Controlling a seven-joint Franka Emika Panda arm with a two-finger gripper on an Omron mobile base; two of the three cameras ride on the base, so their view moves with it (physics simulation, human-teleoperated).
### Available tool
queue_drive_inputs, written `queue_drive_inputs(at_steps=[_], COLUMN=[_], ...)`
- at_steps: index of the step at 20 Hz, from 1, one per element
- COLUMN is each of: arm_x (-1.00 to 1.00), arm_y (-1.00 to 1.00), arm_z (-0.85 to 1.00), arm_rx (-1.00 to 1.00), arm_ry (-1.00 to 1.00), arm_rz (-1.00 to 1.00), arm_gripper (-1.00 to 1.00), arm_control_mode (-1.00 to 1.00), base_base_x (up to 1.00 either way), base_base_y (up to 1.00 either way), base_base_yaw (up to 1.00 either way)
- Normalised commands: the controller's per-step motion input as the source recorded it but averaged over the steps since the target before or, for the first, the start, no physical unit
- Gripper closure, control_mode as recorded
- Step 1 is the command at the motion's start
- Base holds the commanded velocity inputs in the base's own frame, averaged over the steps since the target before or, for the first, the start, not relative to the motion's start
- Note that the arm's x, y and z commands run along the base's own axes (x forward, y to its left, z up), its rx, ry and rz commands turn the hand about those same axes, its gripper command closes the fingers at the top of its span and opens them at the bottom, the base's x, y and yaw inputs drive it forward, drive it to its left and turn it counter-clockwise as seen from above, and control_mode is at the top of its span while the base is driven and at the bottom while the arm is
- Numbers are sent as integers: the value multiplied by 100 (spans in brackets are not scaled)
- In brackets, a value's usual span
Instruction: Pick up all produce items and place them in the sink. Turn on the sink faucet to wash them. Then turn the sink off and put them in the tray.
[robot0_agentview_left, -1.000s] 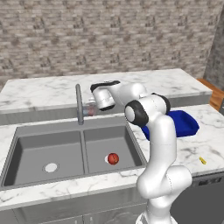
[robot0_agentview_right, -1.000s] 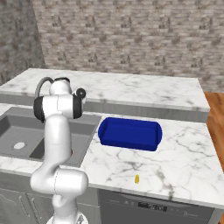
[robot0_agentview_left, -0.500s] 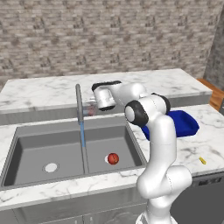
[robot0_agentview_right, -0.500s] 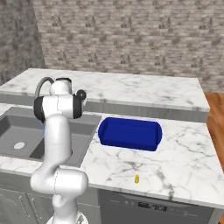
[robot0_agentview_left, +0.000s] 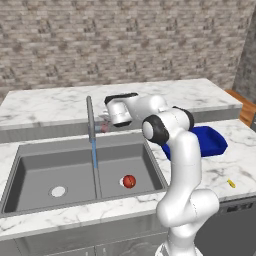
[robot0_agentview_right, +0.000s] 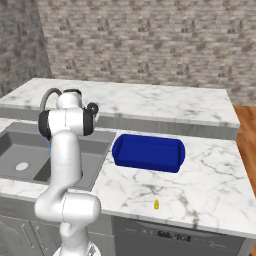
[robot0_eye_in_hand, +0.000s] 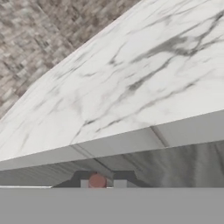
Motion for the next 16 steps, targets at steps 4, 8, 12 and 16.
queue_drive_inputs(at_steps=[4, 8, 12, 16], arm_x=[1, 6, 9, 10], arm_y=[0, 4, 16, 33], arm_z=[0, 0, 3, 15], arm_rx=[0, 0, 0, -1], arm_ry=[0, 0, -1, -1], arm_rz=[0, 2, 7, 9], arm_gripper=[100, 100, 100, 100], arm_control_mode=[-100, -100, -100, -100], base_base_x=[0, 0, 0, 0], base_base_y=[0, 0, 0, 0], base_base_yaw=[0, 0, 0, 0])
